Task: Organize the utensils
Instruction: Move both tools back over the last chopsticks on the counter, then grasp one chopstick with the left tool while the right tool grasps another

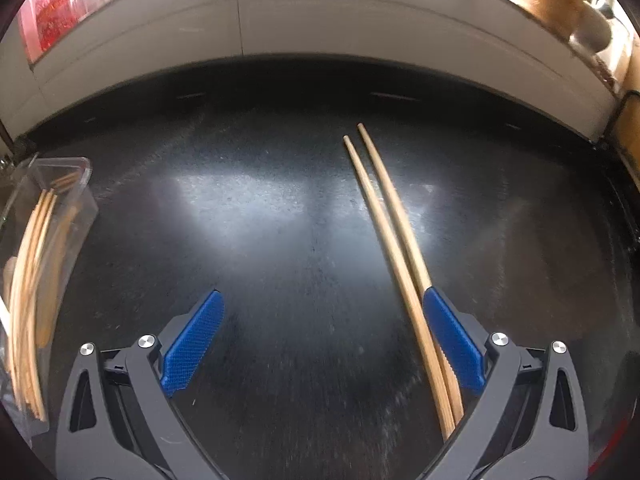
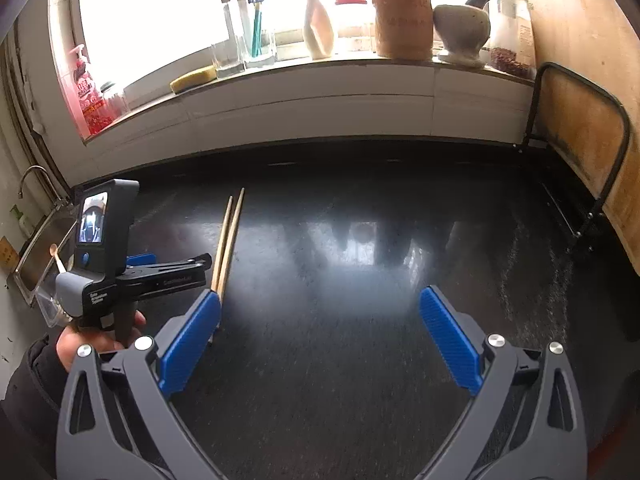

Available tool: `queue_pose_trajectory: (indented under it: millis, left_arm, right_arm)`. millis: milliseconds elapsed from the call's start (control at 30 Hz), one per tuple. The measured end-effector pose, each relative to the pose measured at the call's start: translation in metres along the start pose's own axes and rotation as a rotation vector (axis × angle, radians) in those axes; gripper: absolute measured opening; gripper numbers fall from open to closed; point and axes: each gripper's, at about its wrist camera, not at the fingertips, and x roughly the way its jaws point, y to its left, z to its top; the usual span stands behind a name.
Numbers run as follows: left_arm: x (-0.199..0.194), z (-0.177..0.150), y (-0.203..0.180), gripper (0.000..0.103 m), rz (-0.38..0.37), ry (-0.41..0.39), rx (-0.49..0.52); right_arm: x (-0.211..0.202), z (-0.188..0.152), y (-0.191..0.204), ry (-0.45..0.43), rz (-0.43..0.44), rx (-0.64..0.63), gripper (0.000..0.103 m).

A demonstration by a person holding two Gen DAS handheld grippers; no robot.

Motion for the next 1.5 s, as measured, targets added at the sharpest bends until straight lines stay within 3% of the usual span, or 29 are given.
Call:
queue_pose_trajectory:
  millis: [100,333,567,800,933,1100,1233,1333,1433,1467,1500]
  left_arm:
    - [0.01,0.004,0.0,0.097,-0.014,0.012,-0.002]
    - [0.019,0.009,-0.01,0.097,0.035,0.001,0.056]
    - [0.014,0.003,0.032,0.097,0.05,-0.037,0.03]
    - [0.011,0.002,0.047,0.097,-0.004,-0.024,0.113]
    - [0.014,0.005,0.052,0.097,-0.046,-0.035,0.176]
    - [0.021,0.016,0.054,0.096,-0.073,-0.046,0.214]
    - [0.019,0.019,0.054,0.083,-0.086,-0.068,0.232]
    - [0.017,0.019,0.047,0.069,-0.088,-0.081,0.24]
    - [0.015,0.016,0.034,0.047,-0.092,-0.094,0.248]
    - [0.015,0.016,0.031,0.043,-0.091,-0.097,0.251]
    - [0.014,0.014,0.028,0.033,-0.091,-0.098,0.251]
  right_arm:
    - [0.009,0.002,-0.004,0.014,-0.007,0.002,0.096]
    - [0.021,0.004,-0.012,0.028,-0.025,0.021,0.096]
    - [0.066,0.017,0.02,0.06,0.006,-0.037,0.096]
    - [0.152,0.037,0.078,0.156,0.031,-0.142,0.096]
    - [0.179,0.047,0.096,0.185,0.03,-0.188,0.095]
    - [0.208,0.055,0.101,0.235,0.021,-0.213,0.08]
    - [0.207,0.055,0.1,0.236,0.025,-0.224,0.079]
    - [0.201,0.051,0.099,0.238,0.041,-0.233,0.068]
    - [0.191,0.046,0.096,0.226,0.053,-0.235,0.033]
    - [0.188,0.044,0.095,0.227,0.057,-0.229,0.016]
    - [0.186,0.042,0.095,0.225,0.057,-0.227,0.01]
